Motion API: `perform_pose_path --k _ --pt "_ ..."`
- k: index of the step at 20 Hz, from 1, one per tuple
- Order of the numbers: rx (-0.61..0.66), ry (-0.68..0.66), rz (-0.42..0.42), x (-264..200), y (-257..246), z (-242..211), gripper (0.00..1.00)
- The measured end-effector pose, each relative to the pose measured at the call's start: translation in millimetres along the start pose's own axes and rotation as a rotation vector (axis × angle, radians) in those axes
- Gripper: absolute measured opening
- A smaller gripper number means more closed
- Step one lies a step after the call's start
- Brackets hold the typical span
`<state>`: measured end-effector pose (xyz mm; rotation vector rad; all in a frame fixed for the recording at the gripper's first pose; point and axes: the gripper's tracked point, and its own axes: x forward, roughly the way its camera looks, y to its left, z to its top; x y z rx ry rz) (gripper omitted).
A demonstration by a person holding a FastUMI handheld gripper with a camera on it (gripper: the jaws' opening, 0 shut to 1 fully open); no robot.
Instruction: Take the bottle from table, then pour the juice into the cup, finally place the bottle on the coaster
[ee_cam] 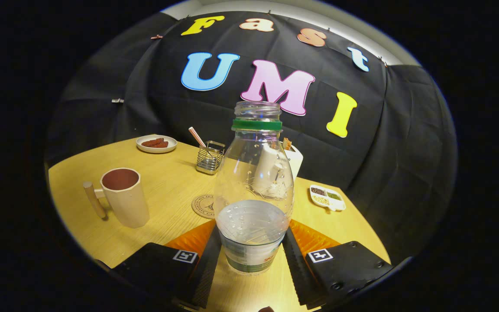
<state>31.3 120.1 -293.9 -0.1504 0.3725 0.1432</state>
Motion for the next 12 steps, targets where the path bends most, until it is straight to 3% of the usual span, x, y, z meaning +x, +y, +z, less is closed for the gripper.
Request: perform_pose_path --k 5,12 --pt "-0.146 -0.01 -0.005 4 0 34 0.76" --pt "-0.472 -0.045 0.034 5 32 56 0.76"
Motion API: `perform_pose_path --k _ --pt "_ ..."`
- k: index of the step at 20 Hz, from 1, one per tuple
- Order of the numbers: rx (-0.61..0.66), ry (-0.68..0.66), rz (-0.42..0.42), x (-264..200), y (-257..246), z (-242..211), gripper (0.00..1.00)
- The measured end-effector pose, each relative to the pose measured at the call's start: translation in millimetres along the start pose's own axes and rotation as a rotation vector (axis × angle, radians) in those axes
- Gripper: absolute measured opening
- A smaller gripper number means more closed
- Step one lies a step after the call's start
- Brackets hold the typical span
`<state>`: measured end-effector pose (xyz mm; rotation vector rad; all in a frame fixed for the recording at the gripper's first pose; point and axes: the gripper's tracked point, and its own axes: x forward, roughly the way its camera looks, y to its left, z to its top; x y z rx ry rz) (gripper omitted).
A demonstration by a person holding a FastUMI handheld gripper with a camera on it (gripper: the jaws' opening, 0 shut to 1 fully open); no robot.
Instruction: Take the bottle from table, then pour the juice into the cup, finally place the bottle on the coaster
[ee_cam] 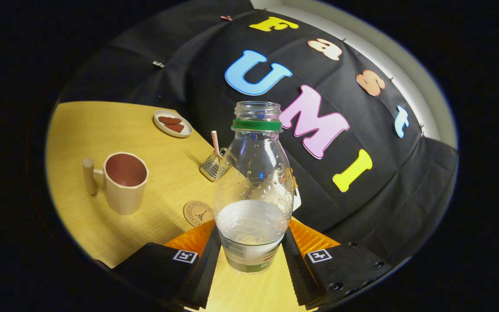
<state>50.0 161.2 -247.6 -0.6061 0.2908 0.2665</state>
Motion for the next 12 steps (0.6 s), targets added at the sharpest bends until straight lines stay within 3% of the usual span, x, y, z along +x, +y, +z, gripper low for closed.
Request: perform_pose_path --k 12 --pt "-0.453 0.092 0.091 18 52 -9 0.76"
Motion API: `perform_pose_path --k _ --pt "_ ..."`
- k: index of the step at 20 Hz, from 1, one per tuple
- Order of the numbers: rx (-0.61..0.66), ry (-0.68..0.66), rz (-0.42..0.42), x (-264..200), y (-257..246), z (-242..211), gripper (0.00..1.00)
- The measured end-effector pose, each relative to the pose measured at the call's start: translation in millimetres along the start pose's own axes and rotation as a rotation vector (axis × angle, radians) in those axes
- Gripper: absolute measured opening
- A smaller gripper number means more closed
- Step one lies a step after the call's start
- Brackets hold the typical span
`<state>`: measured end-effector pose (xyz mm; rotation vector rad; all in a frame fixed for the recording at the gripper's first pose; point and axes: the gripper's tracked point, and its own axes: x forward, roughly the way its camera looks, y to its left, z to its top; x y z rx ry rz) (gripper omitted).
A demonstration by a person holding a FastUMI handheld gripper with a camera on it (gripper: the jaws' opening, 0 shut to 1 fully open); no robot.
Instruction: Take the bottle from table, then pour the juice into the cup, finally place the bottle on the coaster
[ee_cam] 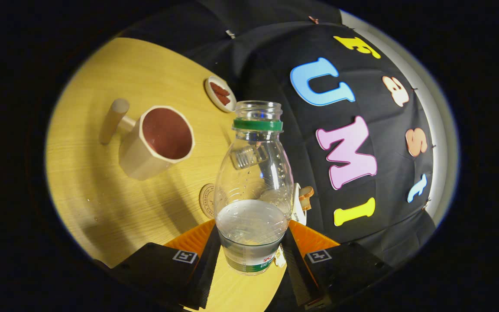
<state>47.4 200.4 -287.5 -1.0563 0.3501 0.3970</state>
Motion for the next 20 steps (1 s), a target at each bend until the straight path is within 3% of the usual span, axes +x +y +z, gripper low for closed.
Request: perform_pose_path --k 5,20 --pt "-0.137 0.052 0.013 10 -1 -3 0.76" --pt "-0.366 0.086 0.039 27 0 -8 0.76"
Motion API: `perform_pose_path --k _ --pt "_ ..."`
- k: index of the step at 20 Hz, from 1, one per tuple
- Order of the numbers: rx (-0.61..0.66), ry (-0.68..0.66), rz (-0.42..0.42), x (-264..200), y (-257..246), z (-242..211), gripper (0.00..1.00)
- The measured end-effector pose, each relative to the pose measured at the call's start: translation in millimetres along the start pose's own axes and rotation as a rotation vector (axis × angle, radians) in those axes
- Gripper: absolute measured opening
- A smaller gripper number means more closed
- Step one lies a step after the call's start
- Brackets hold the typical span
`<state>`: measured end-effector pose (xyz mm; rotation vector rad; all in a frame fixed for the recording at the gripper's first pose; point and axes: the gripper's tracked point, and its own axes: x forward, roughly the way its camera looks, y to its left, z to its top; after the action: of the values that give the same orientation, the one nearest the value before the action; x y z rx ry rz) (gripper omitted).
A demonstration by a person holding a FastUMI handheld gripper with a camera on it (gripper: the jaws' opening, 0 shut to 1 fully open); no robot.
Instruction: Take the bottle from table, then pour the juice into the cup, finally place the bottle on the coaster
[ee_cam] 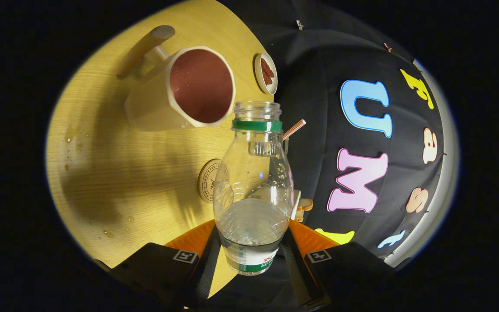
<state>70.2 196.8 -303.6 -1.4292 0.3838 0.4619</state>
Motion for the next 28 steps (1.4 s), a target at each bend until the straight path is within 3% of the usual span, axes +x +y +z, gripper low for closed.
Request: perform_pose_path --k 28 --pt "-0.223 -0.016 -0.043 3 -14 9 0.76"
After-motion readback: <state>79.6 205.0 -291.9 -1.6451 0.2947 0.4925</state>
